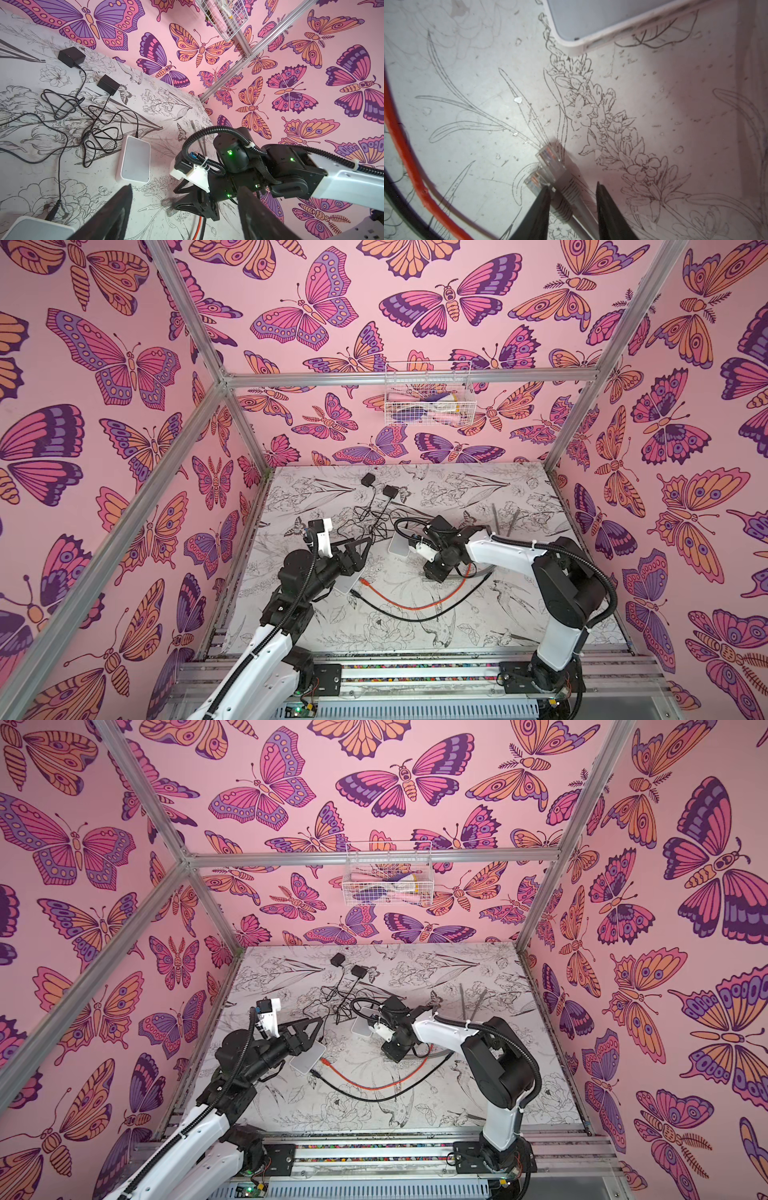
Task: Insert the plug into the switch port
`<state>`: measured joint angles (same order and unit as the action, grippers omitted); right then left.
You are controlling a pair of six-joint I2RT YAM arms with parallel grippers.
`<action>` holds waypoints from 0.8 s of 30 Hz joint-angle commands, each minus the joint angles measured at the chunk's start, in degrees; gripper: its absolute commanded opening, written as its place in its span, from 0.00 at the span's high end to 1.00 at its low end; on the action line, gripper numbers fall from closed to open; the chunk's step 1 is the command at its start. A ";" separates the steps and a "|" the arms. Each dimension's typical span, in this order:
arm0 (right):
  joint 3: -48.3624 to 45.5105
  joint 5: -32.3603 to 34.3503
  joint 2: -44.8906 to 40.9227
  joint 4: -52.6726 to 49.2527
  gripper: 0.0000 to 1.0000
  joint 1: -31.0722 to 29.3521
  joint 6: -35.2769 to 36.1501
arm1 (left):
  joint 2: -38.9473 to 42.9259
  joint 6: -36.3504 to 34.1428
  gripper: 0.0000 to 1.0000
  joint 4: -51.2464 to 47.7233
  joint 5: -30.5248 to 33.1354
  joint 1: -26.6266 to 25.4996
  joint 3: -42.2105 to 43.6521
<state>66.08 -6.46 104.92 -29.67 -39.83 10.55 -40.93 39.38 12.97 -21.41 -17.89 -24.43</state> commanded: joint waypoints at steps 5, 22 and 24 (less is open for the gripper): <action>5.39 2.48 5.66 -6.26 0.64 0.24 0.44 | 2.22 -0.52 0.21 -3.87 -0.39 0.38 -1.64; 4.65 17.62 0.32 5.24 1.00 0.52 -0.20 | 2.37 -1.22 0.33 -3.85 -0.63 0.31 -0.80; 4.16 21.04 -3.70 8.42 1.00 1.15 0.62 | 2.48 -1.19 0.33 -3.61 -1.65 0.22 -1.05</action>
<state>70.48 6.79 108.03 -27.62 -39.70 10.04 -38.59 38.46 8.47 -21.23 -17.89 -25.19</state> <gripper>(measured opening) 0.100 0.670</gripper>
